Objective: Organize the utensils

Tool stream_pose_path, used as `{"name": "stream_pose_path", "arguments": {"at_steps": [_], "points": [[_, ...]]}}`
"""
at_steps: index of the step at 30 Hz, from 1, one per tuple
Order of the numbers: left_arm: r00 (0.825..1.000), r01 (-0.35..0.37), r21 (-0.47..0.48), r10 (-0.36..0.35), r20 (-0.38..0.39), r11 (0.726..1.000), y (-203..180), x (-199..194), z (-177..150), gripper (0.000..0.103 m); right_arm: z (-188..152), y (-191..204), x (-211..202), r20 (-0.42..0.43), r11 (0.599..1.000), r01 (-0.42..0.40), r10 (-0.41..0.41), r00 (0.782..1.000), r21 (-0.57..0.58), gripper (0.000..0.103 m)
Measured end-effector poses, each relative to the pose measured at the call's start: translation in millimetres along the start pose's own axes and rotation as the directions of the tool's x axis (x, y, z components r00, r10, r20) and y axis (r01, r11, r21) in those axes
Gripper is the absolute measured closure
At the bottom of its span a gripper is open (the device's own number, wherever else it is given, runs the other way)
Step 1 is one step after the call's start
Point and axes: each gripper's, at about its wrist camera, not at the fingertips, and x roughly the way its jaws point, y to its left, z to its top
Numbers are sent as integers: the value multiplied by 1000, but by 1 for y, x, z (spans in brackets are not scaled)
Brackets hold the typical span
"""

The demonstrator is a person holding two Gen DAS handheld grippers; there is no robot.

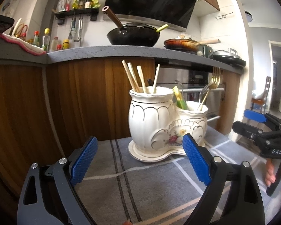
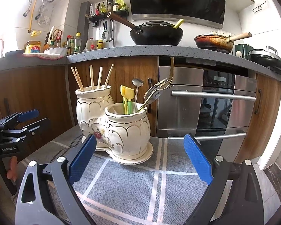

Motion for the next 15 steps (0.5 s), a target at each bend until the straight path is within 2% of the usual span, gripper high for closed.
{"name": "stream_pose_path", "arguments": {"at_steps": [8,15], "points": [[1000,18,6,-18,-1,1000,-1,0,-1,12,0,1,-2,0,1000,3,-3,1000,2,10],[1000,-3,0,3,6,1000,0,-1,-1,12,0,1,-2,2,1000,1,-1,1000,1,10]]}}
